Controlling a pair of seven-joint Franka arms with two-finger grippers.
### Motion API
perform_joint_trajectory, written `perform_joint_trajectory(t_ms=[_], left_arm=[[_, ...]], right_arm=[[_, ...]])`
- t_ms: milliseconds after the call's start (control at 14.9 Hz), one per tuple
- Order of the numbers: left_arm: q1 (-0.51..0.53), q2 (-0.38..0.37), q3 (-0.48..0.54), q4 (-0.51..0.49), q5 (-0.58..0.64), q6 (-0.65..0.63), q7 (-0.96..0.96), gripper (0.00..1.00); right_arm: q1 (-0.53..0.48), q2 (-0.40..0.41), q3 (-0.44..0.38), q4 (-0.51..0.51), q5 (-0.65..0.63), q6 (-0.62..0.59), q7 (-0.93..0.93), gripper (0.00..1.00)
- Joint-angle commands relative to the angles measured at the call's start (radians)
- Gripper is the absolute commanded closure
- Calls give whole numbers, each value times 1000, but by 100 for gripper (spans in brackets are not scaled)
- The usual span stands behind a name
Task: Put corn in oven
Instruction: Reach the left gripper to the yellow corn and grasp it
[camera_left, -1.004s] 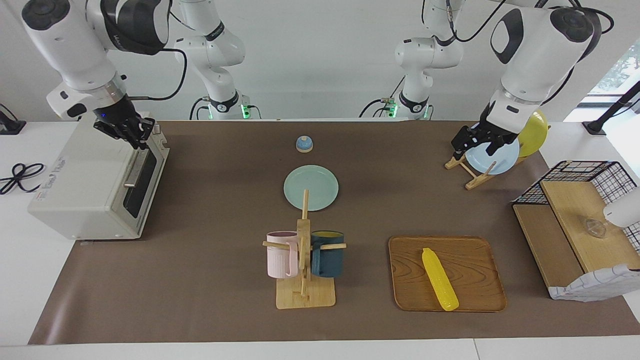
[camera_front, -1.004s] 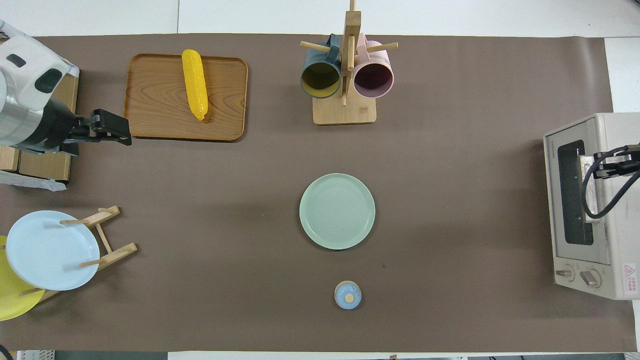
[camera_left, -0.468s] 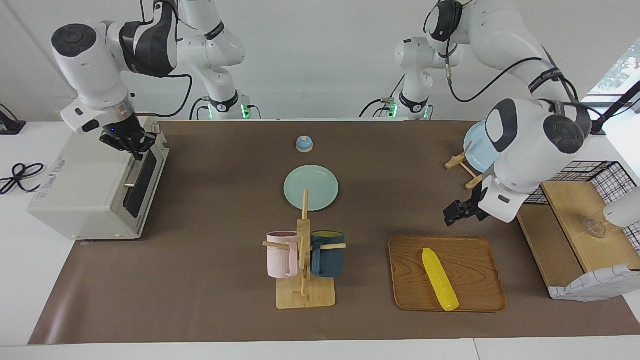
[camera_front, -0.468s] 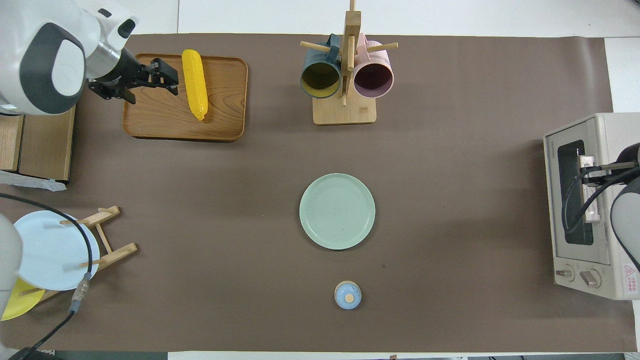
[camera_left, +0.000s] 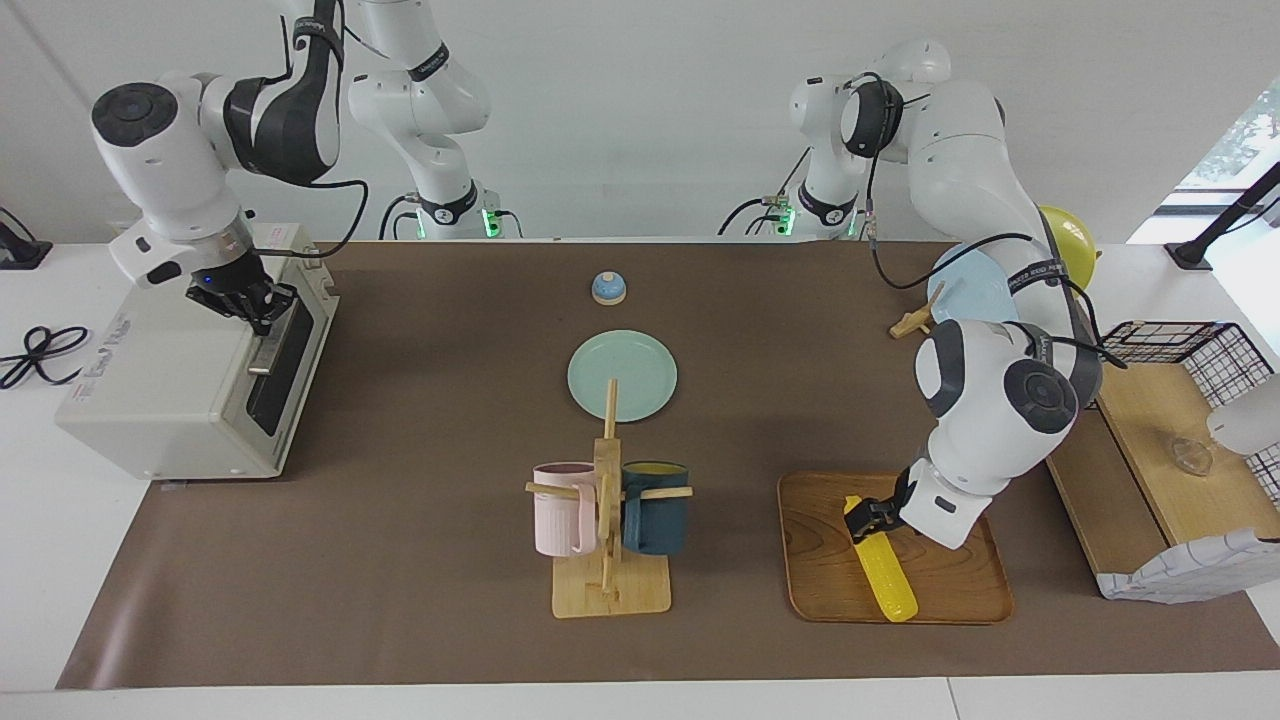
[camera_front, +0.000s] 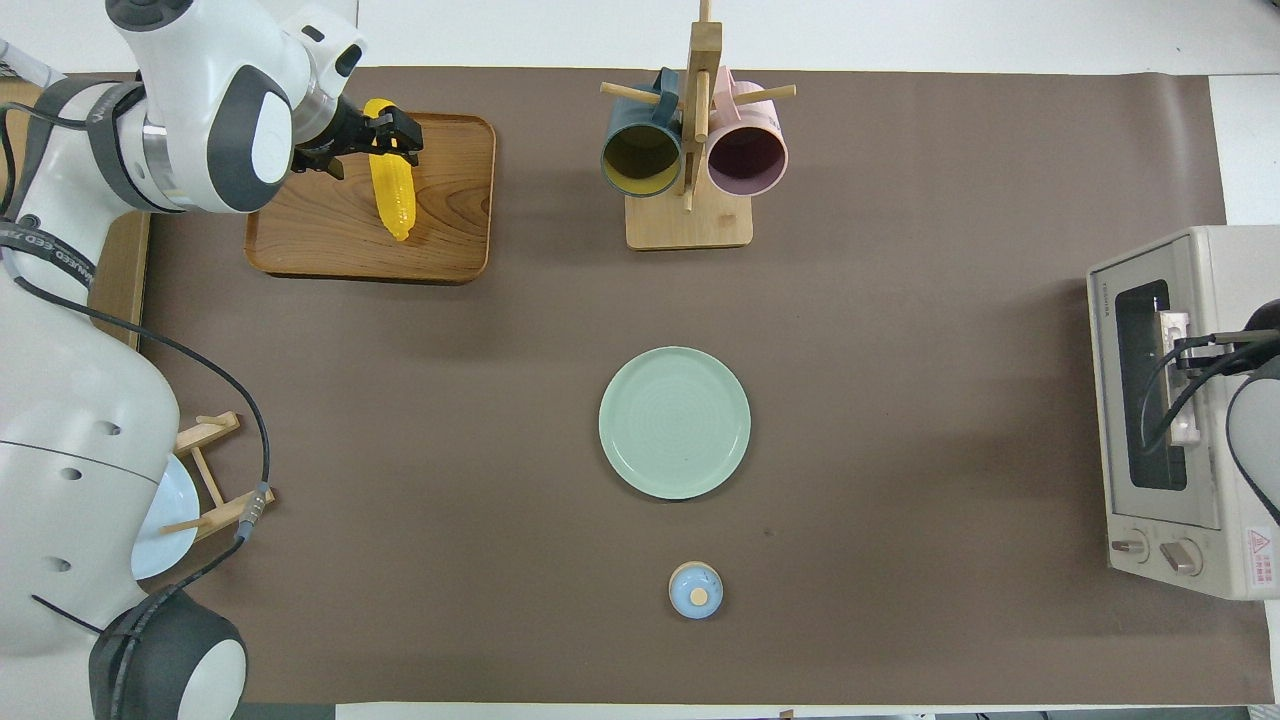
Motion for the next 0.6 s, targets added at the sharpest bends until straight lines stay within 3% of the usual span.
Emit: perform_joint_trajectory(t_ms=[0,335,535], left_arm=[[-9,58,8,39,67,49,3,0],[-9,74,8,36,73,88,6,0],[-6,75,8,21,73,115,6,10]], right_arm=[[-5,-7,10,-27,-9,25,-1,100],[-10,-18,11,-70,-2,19,-12,100],[7,-5,11,-103,5,55,-15,100]])
